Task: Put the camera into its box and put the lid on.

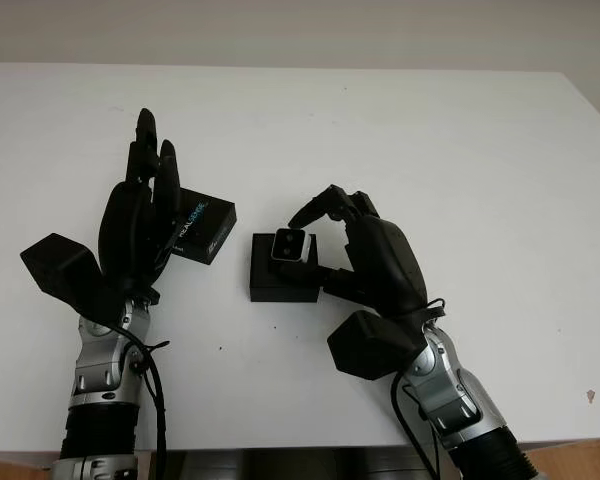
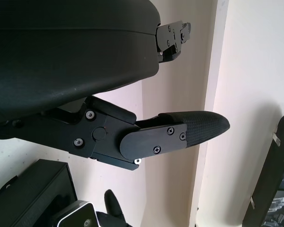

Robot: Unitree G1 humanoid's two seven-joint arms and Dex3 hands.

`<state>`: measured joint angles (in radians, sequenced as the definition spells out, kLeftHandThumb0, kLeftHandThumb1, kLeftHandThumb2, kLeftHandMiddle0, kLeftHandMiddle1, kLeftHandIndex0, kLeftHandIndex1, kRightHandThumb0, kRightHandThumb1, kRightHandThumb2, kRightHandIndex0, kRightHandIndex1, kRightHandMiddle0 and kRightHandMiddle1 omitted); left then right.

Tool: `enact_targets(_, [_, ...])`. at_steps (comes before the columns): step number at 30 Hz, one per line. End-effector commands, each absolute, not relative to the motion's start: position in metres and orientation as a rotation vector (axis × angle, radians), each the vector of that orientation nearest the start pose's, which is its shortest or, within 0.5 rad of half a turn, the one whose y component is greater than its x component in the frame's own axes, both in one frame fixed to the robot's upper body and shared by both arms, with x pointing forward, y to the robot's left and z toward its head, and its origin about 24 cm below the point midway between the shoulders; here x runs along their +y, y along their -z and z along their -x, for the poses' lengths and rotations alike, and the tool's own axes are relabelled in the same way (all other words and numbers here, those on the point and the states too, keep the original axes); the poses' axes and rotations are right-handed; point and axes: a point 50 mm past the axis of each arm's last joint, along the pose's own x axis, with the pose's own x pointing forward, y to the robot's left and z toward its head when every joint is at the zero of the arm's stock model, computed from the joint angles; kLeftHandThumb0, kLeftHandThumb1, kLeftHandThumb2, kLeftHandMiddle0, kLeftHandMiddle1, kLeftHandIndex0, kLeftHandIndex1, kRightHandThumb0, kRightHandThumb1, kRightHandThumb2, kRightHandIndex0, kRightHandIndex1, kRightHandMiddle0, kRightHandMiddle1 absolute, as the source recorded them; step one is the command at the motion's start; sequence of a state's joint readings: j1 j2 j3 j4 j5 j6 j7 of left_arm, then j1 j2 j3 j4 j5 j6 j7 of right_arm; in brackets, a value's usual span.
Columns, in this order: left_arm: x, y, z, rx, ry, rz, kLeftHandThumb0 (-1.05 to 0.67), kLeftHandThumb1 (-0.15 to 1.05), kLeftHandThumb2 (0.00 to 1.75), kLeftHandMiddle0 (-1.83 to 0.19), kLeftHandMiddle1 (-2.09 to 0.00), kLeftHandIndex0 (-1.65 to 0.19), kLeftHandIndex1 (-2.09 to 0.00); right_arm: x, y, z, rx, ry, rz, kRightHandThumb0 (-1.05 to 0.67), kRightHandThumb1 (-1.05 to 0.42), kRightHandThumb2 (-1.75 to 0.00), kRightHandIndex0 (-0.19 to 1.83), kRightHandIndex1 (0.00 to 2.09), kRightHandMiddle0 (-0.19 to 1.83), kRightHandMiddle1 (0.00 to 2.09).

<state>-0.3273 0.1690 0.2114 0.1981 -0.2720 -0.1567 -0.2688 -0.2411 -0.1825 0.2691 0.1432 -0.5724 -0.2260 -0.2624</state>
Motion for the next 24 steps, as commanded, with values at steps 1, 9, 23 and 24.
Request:
enact_targets(1, [0.203,-0.112,-0.306,-0.337,0.116,0.085,-0.74,1.05,0.55,0.19,0.0,0.19,0.0,-0.101,-0.093,-0.287,-0.495,-0.099,0.67,-0.35,-1.02,-0.06,0.04,0.92,0.24,1.73])
enact_targets(9, [0.203,-0.112,-0.306,-0.333,0.12,0.081,-0.73,1.05,0.57,0.19,0.0,0.19,0.0,-0.1,-0.091,-0.289,-0.482,-0.106,0.614,-0.35,-1.01,-0.05,0.07,0.89,0.27,1.75])
enact_targets(23, [0.203,-0.11,-0.306,-0.328,0.125,0.079,-0.73,1.05,0.57,0.19,0.0,0.19,0.0,-0.104,-0.082,-0.305,-0.258,-0.311,0.44,-0.47,-1.04,-0.06,-0.02,0.9,0.25,1.85])
enact_targets(24, [0.203,-0.11,-0.306,-0.329,0.125,0.079,-0.73,1.05,0.57,0.19,0.0,0.19,0.0,-0.105,-0.081,-0.307,-0.236,-0.332,0.421,-0.47,-1.04,-0.05,-0.01,0.9,0.26,1.85])
